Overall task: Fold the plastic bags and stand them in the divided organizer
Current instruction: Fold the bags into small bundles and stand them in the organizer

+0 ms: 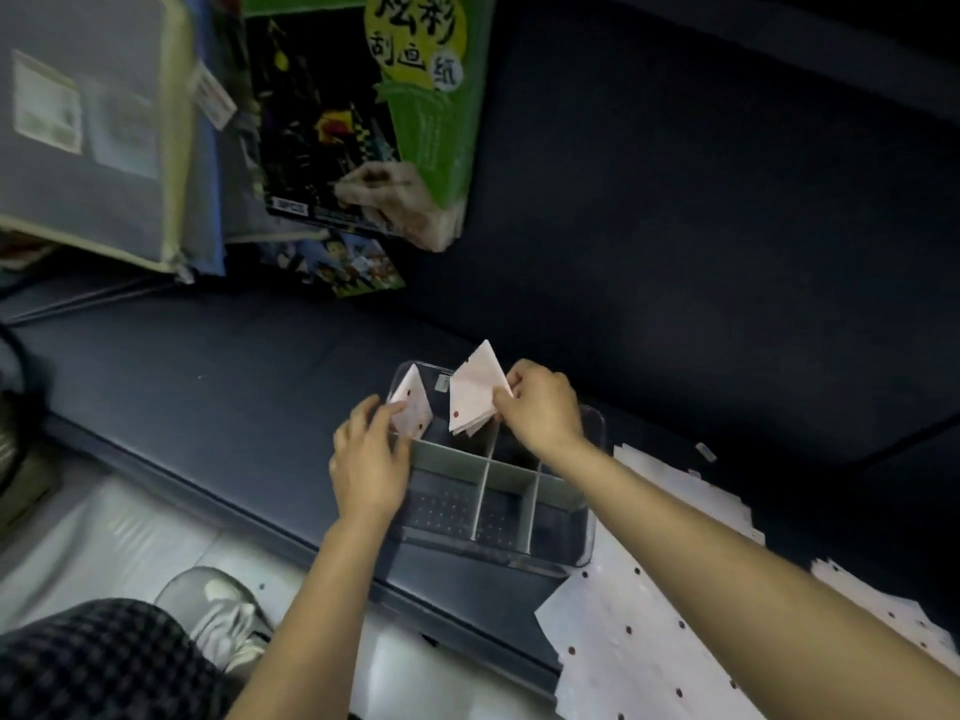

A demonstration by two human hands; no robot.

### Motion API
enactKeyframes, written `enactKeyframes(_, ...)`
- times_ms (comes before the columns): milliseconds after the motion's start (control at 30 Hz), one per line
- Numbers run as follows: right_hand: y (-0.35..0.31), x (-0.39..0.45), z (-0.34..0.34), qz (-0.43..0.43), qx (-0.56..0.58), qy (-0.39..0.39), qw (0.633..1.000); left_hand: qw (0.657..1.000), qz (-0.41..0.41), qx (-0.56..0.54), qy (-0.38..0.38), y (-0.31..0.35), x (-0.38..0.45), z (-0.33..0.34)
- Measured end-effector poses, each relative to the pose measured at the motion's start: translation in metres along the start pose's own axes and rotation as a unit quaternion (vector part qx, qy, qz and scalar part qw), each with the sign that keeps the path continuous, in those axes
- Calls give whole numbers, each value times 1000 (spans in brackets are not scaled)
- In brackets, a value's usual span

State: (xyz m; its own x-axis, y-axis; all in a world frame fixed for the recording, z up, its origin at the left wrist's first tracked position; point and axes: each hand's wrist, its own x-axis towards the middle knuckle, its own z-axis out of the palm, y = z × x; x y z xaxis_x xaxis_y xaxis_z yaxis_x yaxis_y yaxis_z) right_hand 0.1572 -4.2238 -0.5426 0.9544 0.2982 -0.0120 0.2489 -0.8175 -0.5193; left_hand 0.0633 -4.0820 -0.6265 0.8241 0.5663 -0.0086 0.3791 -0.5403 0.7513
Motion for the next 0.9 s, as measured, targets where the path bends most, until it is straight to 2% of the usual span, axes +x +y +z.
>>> enactKeyframes(167,-18,13,49,-10,-124,-30,992,994,22,-105,-5,-13,-5,11)
enactKeyframes(300,-34,16,75,19,-95,-32,995,986,18,-167,13,-14,-3,12)
enactKeyframes(400,-44,15,85,27,-25,-69,997,979,12,-199,38,-14,-3,13)
enactKeyframes(467,-45,14,89,27,-2,-106,994,976,3,-209,61,-14,-4,14)
enactKeyframes(567,-39,14,91,9,-30,-152,988,975,2,-203,88,-13,-7,15)
enactKeyframes(667,-31,10,84,-9,-9,-182,983,986,15,-130,104,-8,-12,16)
enactKeyframes(733,-23,1,74,-31,15,-163,986,986,45,-94,129,4,-19,17)
enactKeyframes(800,-6,-15,56,-58,45,-112,991,982,109,-75,131,22,-29,22)
enactKeyframes(900,47,-55,17,-88,65,-3,994,970,228,-66,61,46,-58,41)
